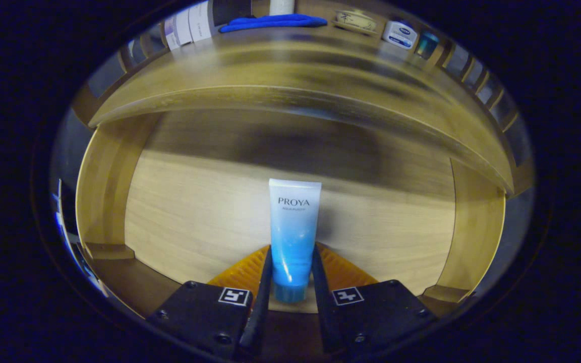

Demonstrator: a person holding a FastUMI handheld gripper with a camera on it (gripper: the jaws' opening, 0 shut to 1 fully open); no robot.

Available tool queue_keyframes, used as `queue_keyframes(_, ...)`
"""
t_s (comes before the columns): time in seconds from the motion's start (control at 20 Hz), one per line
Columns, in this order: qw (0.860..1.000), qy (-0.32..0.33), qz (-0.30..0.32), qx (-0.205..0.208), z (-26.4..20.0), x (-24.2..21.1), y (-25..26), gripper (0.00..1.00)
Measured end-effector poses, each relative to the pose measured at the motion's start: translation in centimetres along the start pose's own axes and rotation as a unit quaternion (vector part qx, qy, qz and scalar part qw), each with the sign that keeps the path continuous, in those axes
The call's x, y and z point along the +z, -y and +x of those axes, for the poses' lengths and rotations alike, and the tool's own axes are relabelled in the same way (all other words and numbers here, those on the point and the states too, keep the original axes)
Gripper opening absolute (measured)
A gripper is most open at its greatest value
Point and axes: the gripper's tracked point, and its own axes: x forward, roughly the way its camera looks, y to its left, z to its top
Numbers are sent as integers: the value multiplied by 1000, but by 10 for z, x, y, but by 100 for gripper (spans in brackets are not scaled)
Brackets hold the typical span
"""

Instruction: Pull open the drawer, take out the items inside it, and place them on the countertop above the cabinet.

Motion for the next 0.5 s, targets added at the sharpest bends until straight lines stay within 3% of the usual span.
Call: queue_keyframes(0.5, 998, 64, -2, 13, -40, 9, 6, 43)
